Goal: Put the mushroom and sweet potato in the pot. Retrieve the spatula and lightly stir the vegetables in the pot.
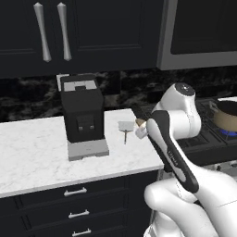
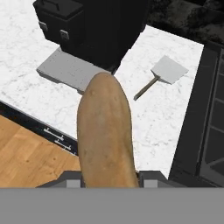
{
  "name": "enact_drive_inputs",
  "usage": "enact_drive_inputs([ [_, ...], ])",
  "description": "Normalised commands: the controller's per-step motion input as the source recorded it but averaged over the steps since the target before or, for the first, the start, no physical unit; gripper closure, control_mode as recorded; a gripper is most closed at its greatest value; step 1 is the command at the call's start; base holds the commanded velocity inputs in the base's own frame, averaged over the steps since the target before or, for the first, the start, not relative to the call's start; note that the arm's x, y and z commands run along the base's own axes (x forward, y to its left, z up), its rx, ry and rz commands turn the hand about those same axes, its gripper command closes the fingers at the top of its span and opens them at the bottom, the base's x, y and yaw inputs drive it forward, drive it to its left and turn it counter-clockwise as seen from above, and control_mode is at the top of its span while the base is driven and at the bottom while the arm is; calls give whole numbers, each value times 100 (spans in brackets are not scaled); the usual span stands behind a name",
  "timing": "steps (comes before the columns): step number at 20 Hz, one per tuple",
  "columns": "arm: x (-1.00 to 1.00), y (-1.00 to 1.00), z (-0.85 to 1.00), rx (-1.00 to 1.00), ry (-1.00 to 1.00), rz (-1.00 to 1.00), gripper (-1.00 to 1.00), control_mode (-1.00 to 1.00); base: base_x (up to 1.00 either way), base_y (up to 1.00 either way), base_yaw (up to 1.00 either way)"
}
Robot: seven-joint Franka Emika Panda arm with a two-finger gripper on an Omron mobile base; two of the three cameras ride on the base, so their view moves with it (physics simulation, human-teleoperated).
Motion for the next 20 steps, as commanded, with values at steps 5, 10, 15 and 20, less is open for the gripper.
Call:
enact_drive_inputs([
  [5, -19, -22, 89, -4, 6, -7, 100, -100, 0, 0, 0],
  [10, -4, -2, 3, 0, -4, -2, 100, -100, 0, 0, 0],
  [15, 0, 0, 0, 0, 0, 0, 100, 100, 0, 0, 0],
  [20, 0, 0, 0, 0, 0, 0, 100, 100, -29, -32, 0],
])
